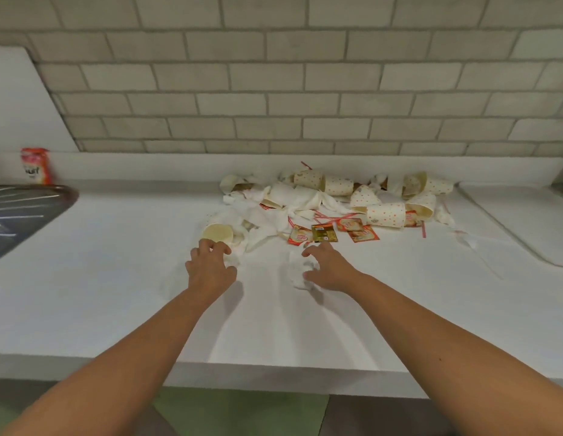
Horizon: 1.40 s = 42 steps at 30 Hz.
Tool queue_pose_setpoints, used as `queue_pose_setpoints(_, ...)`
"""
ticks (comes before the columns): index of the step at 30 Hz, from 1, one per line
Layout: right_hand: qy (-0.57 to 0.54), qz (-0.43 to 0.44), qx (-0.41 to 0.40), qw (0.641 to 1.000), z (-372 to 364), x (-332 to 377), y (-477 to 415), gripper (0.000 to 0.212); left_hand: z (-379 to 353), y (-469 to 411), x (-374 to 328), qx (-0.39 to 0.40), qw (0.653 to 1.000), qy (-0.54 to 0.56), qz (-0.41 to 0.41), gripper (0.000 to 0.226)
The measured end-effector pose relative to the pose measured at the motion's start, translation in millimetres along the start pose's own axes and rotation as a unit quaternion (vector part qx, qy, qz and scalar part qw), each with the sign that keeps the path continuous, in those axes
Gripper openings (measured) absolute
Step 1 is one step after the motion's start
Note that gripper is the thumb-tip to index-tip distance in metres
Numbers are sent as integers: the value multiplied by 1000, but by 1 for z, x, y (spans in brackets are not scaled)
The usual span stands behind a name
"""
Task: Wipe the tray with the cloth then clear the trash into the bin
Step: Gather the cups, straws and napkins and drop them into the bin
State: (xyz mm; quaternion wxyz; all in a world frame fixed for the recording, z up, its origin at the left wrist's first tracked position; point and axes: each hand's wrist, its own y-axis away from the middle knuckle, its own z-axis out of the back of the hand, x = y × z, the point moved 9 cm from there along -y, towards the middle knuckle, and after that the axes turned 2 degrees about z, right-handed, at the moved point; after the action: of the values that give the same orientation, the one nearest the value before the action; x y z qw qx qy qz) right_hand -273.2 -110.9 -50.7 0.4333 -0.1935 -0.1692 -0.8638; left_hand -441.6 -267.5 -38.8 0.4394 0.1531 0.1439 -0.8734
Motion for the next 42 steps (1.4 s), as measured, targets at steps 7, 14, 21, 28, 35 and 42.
queue_pose_setpoints(7, 57, -16, 1, 998, -17, 16, -20, 77, -1, -17, 66, 120, 986, -67, 96, 71)
queue_pose_setpoints(14, 104, -54, 30, 993, -34, 14, -34, 70, -5, -17, 83, 188, 961, -161, 122, 81)
queue_pose_setpoints(21, 81, -55, 23, 995, -34, 21, -40, 39, -11, -26, 83, 215, 955, -165, 121, 89)
queue_pose_setpoints(28, 43, -31, -42, 998, -18, 46, -44, 28, -21, -34, 78, 238, 964, -35, 114, 76)
queue_pose_setpoints(35, 41, 12, -37, 998, -21, 78, -54, 32, -13, -51, 75, 160, 981, 88, 72, 23)
queue_pose_setpoints(42, 93, 46, 33, 994, -63, 102, -82, 59, 16, -66, 52, 54, 994, 77, -51, 24)
